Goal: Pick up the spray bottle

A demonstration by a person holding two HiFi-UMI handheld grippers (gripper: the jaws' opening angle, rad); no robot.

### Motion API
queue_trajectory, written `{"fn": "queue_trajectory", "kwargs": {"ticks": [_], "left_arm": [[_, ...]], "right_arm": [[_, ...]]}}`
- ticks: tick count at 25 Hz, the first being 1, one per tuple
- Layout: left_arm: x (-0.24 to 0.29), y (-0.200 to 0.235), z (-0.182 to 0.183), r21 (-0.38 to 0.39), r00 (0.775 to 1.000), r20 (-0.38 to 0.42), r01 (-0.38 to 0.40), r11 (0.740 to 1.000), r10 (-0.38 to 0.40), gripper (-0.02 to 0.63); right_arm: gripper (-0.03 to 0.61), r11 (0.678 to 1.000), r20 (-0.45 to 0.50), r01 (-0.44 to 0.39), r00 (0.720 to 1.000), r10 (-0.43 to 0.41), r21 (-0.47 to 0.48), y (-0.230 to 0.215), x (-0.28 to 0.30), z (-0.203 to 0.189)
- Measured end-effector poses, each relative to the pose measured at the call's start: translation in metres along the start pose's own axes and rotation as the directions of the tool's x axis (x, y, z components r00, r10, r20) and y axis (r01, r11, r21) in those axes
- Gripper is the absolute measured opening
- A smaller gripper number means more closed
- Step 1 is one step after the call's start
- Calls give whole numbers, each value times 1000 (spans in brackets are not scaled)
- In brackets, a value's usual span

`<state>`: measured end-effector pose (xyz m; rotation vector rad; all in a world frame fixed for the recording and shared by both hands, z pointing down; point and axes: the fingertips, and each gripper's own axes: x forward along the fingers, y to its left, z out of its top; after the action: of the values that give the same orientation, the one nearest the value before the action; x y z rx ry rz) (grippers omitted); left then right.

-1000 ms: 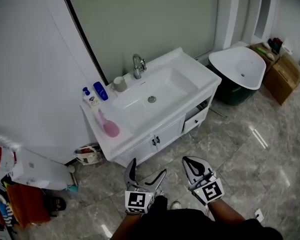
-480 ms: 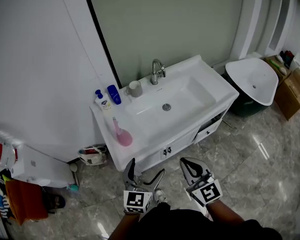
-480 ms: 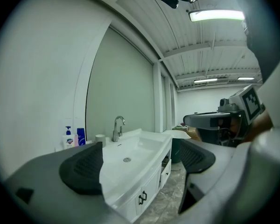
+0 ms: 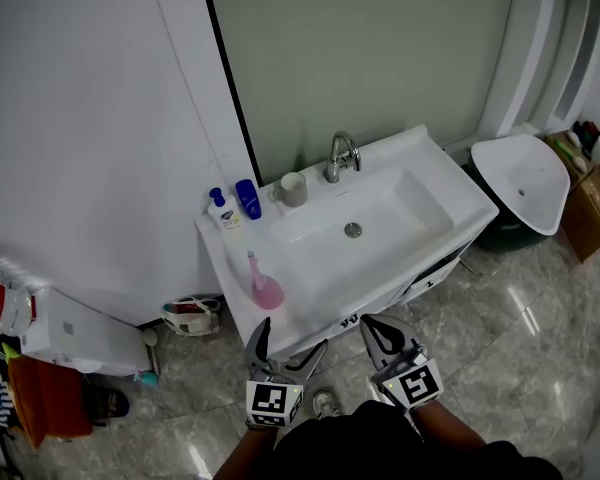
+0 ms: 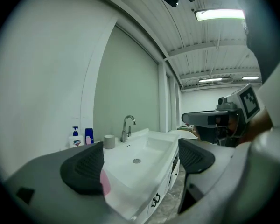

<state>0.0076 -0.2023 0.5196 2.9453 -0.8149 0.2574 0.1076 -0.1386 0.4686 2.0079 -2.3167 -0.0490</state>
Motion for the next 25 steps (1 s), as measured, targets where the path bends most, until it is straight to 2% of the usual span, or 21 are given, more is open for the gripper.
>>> {"fn": "queue_trajectory", "kwargs": {"ticks": [9, 15, 21, 25], "left_arm": [[14, 37, 3, -34, 998, -13, -61, 998, 60, 492], [35, 61, 3, -46, 989, -21, -149, 988, 148, 486], [56, 79, 10, -63, 966, -46, -256, 965, 254, 483], [64, 91, 16, -75, 939, -48, -345, 936, 342, 483]], "right_arm": [[-2, 998, -4, -60, 998, 60, 24, -8, 46, 0], [-2, 988, 6, -151, 988, 151, 23, -25, 85, -2], [-2, 958, 29, -282, 959, 281, 40, -42, 130, 0], [-2, 930, 45, -367, 930, 366, 22, -51, 155, 7]]}}
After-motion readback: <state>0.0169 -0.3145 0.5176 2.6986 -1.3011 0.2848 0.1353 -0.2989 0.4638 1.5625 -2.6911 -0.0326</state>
